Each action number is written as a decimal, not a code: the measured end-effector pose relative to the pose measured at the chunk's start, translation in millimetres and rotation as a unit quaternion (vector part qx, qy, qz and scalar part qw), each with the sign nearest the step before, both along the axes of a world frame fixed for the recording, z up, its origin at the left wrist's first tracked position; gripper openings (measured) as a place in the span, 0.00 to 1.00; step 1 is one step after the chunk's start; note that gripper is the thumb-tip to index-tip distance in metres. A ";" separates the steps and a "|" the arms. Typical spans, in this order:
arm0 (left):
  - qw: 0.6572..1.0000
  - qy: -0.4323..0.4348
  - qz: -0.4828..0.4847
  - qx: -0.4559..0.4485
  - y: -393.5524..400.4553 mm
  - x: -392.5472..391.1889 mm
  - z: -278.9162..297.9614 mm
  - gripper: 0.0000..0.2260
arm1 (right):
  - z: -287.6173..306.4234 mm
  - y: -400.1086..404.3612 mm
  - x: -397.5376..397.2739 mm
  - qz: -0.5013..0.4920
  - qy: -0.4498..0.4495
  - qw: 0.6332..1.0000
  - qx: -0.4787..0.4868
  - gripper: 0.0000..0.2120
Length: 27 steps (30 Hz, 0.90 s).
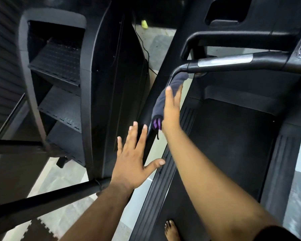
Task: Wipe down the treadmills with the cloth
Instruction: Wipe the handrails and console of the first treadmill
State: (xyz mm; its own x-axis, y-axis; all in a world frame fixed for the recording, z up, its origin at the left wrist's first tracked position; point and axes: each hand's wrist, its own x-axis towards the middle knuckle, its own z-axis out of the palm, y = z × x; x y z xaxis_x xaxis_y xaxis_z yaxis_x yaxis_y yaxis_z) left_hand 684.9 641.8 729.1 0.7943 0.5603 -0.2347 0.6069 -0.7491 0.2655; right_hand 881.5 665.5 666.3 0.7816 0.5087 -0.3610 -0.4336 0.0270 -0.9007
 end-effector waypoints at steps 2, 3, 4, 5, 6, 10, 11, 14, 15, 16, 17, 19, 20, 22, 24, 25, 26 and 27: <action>1.000 0.001 0.002 -0.012 1.8 -2.0 0.6 0.49 | 15.5 -20.5 -37.0 0.081 -0.170 0.982 -0.031 0.35; 1.000 -0.003 0.006 -0.021 2.5 -3.1 0.9 0.50 | 15.3 -28.8 -50.2 0.112 -0.268 0.955 -0.059 0.32; 0.999 -0.011 0.013 -0.029 1.8 -3.1 2.3 0.50 | 16.8 -33.2 -51.7 0.153 -0.360 0.915 -0.095 0.30; 0.999 -0.015 0.017 -0.033 0.7 -3.2 3.7 0.50 | 19.2 -32.4 -42.6 0.186 -0.442 0.866 -0.144 0.29; 0.999 -0.016 0.018 -0.032 0.1 -4.2 3.4 0.50 | 23.9 -27.4 -28.6 0.213 -0.503 0.815 -0.191 0.28; 0.999 -0.023 0.032 -0.032 4.3 -2.1 5.2 0.49 | 45.5 -9.2 6.1 0.295 -0.618 0.669 -0.289 0.28; 0.999 -0.022 0.032 -0.033 4.3 -1.8 4.8 0.48 | 46.0 -12.3 1.9 0.302 -0.620 0.665 -0.286 0.29; 0.999 -0.006 0.034 -0.027 0.6 -1.5 6.8 0.47 | 43.1 -39.7 0.2 0.345 -0.647 0.639 -0.231 0.32; 0.999 -0.006 0.034 -0.026 0.8 -1.3 6.6 0.47 | 42.4 -49.1 7.6 0.364 -0.660 0.620 -0.217 0.33; 0.999 -0.007 0.036 -0.028 1.5 -0.9 6.7 0.47 | 43.4 -53.7 17.5 0.381 -0.670 0.600 -0.214 0.34; 0.999 -0.008 0.040 -0.030 1.2 -0.9 7.5 0.48 | 48.2 -53.2 27.4 0.401 -0.676 0.577 -0.222 0.35; 0.998 -0.013 0.048 -0.035 -1.2 -3.0 8.1 0.48 | 59.1 -39.4 38.1 0.428 -0.666 0.553 -0.261 0.34; 0.998 -0.016 0.047 -0.037 -3.0 -4.5 6.9 0.48 | 64.6 -30.0 38.8 0.434 -0.648 0.559 -0.283 0.32; 0.998 -0.022 0.048 -0.042 -3.8 -6.9 6.2 0.48 | 76.0 -14.1 32.4 0.426 -0.614 0.581 -0.321 0.27; 0.997 -0.032 0.049 -0.053 -1.2 -6.6 7.8 0.48 | 78.3 -7.5 23.3 0.400 -0.609 0.594 -0.341 0.23; 0.996 -0.035 0.049 -0.058 -0.4 -5.6 8.7 0.48 | 76.9 -7.6 20.3 0.382 -0.617 0.599 -0.339 0.21; 0.996 -0.039 0.051 -0.066 -0.1 -4.3 9.0 0.49 | 74.7 -9.0 18.8 0.358 -0.634 0.602 -0.329 0.18; 0.994 -0.044 0.056 -0.079 0.6 -2.9 8.9 0.49 | 73.4 -10.3 19.9 0.336 -0.659 0.593 -0.317 0.15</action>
State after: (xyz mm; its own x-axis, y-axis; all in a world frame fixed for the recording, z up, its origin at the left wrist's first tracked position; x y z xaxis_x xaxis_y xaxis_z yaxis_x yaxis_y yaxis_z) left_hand 682.0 642.4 738.0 0.7506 0.6077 -0.2595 0.6532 -0.6233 0.4299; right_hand 901.4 655.2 739.7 0.2941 0.9543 0.0532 0.9385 -0.2778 -0.2049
